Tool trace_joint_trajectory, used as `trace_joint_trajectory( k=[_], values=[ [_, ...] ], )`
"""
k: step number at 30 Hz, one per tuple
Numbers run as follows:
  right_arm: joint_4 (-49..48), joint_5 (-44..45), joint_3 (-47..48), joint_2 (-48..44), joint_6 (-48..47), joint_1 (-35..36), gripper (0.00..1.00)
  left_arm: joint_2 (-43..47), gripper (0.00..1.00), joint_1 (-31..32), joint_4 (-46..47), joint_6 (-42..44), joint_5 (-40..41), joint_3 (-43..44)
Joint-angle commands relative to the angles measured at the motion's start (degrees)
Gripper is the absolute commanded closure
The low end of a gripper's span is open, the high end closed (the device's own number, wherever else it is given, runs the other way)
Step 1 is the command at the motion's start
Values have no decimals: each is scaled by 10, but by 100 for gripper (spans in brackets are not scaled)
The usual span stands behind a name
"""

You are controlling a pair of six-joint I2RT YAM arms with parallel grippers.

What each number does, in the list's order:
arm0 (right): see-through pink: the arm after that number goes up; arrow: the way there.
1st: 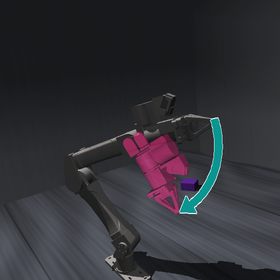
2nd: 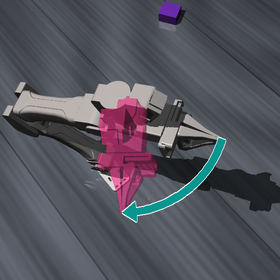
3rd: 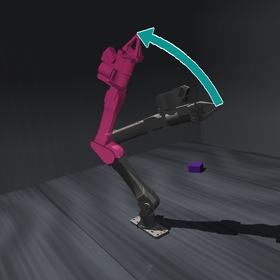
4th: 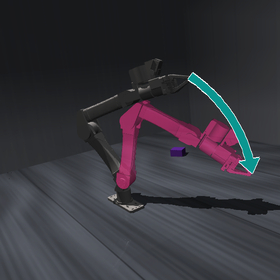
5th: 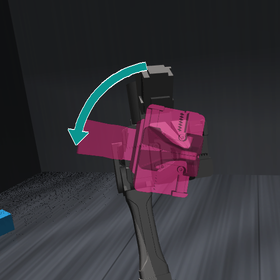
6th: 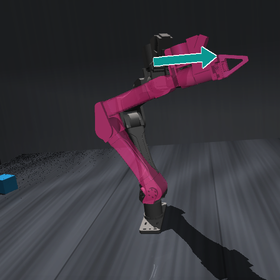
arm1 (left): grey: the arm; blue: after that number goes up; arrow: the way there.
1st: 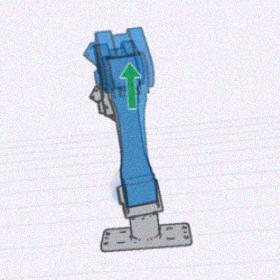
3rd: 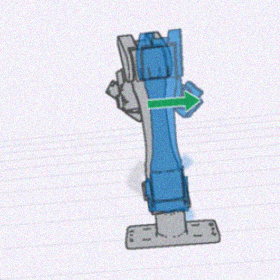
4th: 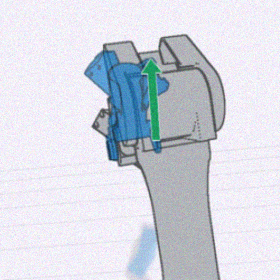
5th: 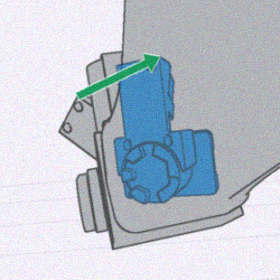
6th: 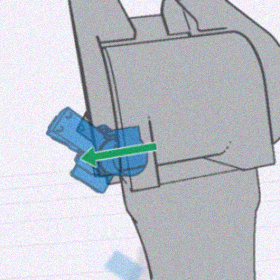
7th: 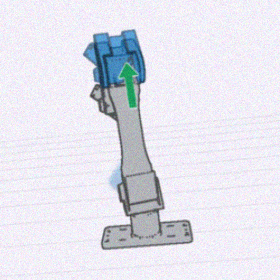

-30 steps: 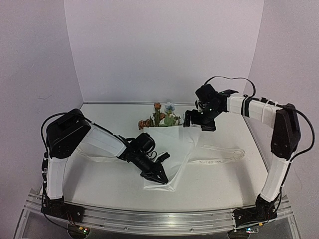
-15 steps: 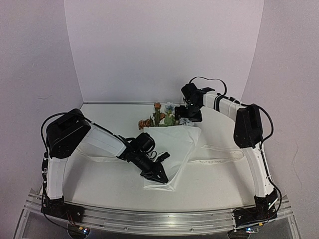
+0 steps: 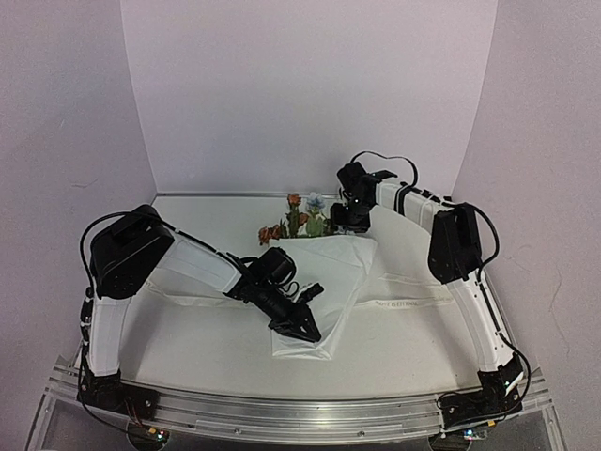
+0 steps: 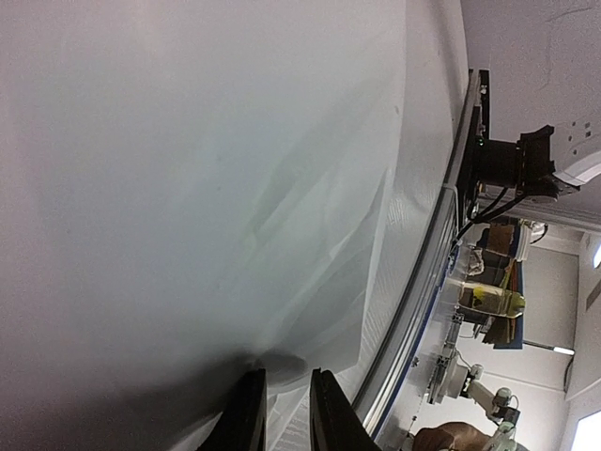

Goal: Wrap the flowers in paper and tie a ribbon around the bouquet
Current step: Adjust the fake flower in the folded bouquet.

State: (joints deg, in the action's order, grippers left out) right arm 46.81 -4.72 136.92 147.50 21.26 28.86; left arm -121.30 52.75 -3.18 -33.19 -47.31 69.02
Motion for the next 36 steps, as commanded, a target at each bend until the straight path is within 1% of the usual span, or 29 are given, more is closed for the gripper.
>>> trace_joint_trajectory(
  k=[1,2,7,12,14,15,16,18,19,23,25,27,31,34,36],
  values=[
    [14,-69,-1,-6,12,0,58,-11,81,-6,-3,0,8,22],
    [14,-81,-10,-12,17,0,62,-11,81,-6,-1,-1,8,22],
    [20,-155,-43,-24,32,1,73,-14,82,-8,3,-4,8,17],
    [23,-172,-88,-56,24,0,79,-13,82,-11,10,-8,9,12],
    [23,-180,-97,-67,23,0,79,-12,82,-13,12,-10,10,9],
    [24,-179,-99,-71,22,0,77,-11,82,-14,13,-10,10,8],
    [25,-177,-100,-75,21,1,71,-10,82,-14,13,-10,11,8],
    [25,-167,-99,-84,22,0,50,-9,81,-14,13,-11,12,8],
    [25,-165,-95,-88,24,0,43,-9,81,-14,13,-11,12,7],
    [36,-137,-73,-113,29,0,15,-10,81,-14,19,-15,12,6],
    [38,-119,-69,-131,33,-2,6,-9,81,-14,20,-16,14,6],
    [39,-108,-69,-149,38,-6,2,-9,81,-14,20,-16,14,6],
    [45,-77,-86,-189,52,-16,2,-4,81,-14,20,-16,17,6],
    [47,-51,-134,-236,61,-23,2,0,81,-14,20,-16,20,5],
    [48,-24,-190,-277,53,-25,2,3,81,-14,20,-17,22,5]
  ],
)
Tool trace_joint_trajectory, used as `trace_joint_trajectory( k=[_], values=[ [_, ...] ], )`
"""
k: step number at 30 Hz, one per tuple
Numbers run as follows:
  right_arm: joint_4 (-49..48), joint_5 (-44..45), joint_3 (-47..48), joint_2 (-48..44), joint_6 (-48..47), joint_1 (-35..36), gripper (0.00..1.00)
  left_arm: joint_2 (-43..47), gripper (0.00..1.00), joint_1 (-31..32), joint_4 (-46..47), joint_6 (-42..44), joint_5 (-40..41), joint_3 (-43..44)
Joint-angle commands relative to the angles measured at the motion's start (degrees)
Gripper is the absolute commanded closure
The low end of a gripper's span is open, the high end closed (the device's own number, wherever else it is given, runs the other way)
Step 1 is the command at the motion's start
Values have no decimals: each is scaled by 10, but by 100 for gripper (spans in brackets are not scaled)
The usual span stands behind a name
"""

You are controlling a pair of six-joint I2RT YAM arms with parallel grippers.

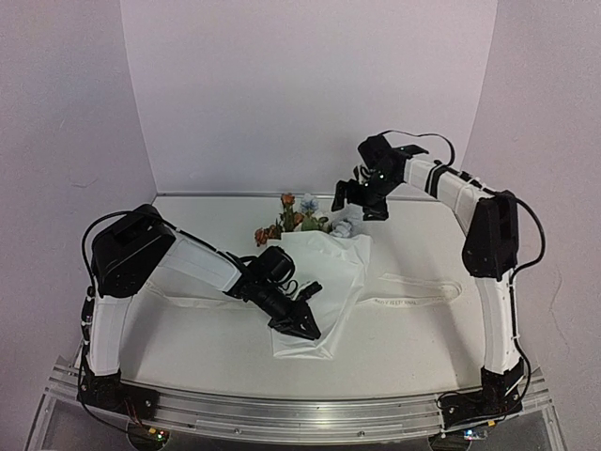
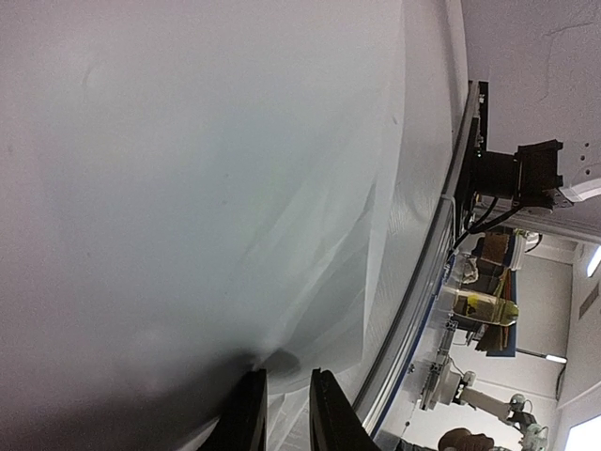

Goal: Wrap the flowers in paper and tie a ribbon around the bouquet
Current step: Adjust the fake flower in the folded bouquet.

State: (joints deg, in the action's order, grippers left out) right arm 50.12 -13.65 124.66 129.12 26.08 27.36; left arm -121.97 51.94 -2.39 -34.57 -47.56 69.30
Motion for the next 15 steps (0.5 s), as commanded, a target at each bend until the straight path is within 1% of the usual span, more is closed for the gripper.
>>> trace_joint_trajectory(
  k=[1,4,8,11,15],
  values=[
    [18,82,-109,-117,0,-11,2,9,81,-6,13,-4,26,3],
    [18,116,-227,-196,1,-26,2,10,81,-7,15,-6,25,4],
    [17,150,-387,-282,18,-54,7,15,81,-7,13,-4,26,3],
    [18,190,-468,-331,16,-76,10,16,81,-6,14,-5,25,4],
    [15,217,-553,-371,-1,-112,14,15,81,-6,15,-5,24,8]
  ],
)
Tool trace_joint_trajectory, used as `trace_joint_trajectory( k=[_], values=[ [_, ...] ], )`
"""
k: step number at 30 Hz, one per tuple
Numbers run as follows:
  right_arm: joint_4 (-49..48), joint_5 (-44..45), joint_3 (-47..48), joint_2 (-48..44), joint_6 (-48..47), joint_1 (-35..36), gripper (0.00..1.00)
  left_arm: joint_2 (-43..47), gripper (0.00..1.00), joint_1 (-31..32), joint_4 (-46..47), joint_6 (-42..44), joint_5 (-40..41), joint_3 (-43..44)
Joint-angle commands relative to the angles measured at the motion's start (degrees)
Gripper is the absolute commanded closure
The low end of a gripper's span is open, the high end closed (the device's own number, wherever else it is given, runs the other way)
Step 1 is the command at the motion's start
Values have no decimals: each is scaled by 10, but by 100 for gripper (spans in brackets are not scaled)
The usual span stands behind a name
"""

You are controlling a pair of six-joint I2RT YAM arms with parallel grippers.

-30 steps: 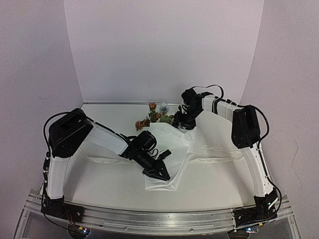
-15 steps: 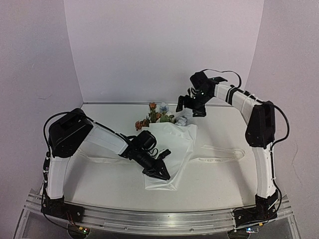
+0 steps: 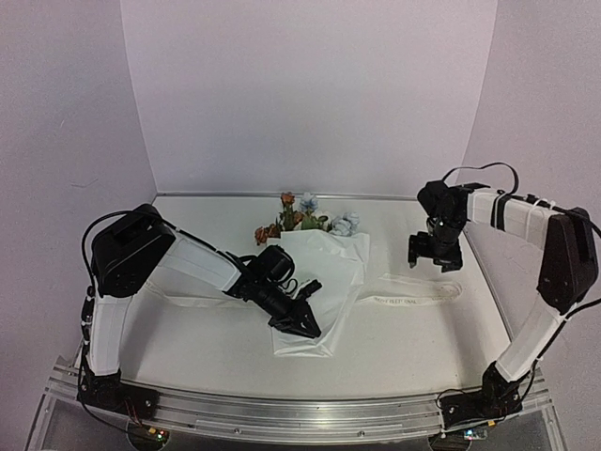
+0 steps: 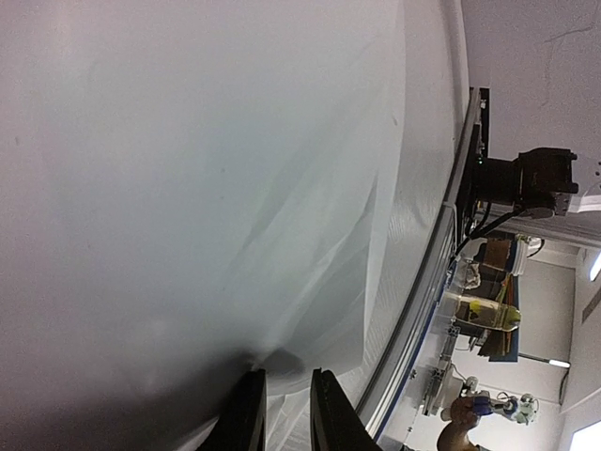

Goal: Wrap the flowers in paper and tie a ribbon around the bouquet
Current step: Adjust the fake flower in the folded bouquet.

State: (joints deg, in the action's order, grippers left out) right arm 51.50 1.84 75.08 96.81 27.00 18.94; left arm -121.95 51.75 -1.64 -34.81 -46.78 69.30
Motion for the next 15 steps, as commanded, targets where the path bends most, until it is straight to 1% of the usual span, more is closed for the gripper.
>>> trace_joint_trajectory(
  k=[1,4,8,13,15],
  values=[
    [-2,65,-74,-56,-14,-38,15,14,81,-5,7,-2,17,9],
    [-18,61,-118,-72,-15,-74,16,13,81,-4,5,-1,16,14],
    [-30,34,-136,-57,-7,-118,20,12,81,-4,1,1,14,16],
    [-45,-10,-114,0,6,-153,26,15,81,-4,-3,4,14,16],
    [-48,-35,-103,16,21,-174,31,16,81,-4,-7,5,16,17]
  ],
)
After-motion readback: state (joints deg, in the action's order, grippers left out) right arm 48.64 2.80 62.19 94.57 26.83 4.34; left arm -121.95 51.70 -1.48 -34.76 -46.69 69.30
